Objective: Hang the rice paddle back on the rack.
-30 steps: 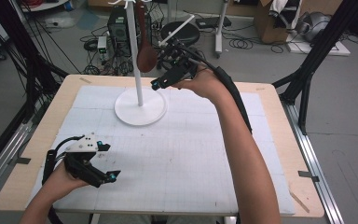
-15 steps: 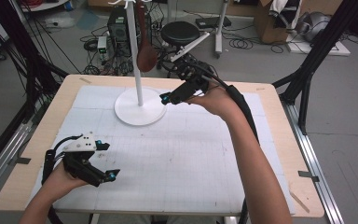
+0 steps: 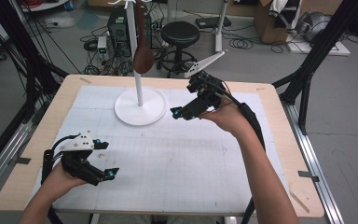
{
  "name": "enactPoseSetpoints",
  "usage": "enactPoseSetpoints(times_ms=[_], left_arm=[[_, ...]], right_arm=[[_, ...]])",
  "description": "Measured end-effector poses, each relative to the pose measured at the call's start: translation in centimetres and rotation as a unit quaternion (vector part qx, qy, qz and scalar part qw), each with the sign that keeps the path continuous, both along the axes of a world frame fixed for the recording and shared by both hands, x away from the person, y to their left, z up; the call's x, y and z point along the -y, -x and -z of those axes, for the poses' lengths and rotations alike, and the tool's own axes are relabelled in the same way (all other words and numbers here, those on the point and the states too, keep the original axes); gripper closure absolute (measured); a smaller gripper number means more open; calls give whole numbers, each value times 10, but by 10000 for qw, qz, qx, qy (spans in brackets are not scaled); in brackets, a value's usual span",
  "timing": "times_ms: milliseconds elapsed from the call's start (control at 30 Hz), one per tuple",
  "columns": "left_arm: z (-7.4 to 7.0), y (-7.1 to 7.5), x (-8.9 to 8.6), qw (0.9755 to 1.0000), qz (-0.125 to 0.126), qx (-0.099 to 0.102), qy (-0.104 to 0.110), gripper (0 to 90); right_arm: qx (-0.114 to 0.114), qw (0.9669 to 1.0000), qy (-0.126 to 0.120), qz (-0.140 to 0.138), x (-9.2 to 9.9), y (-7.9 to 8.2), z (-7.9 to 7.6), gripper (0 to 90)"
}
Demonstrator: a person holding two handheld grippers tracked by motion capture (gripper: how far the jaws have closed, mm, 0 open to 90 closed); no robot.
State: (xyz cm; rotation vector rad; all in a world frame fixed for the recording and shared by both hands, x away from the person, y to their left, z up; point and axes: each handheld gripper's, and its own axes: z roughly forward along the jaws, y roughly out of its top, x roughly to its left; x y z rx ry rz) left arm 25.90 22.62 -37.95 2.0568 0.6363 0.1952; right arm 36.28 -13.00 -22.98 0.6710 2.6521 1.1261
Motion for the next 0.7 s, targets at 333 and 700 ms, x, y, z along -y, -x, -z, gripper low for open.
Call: enactPoseSetpoints(times_ms=[333, 700], left_arm=[[-1, -3, -4, 9998, -94, 46, 192, 18], [-2, -5, -6, 9992, -159, 54, 349, 18]], right_arm=[[-15, 10000, -70, -54, 8, 14, 14, 8], [-171, 9997, -169, -16, 21, 23, 37, 8]])
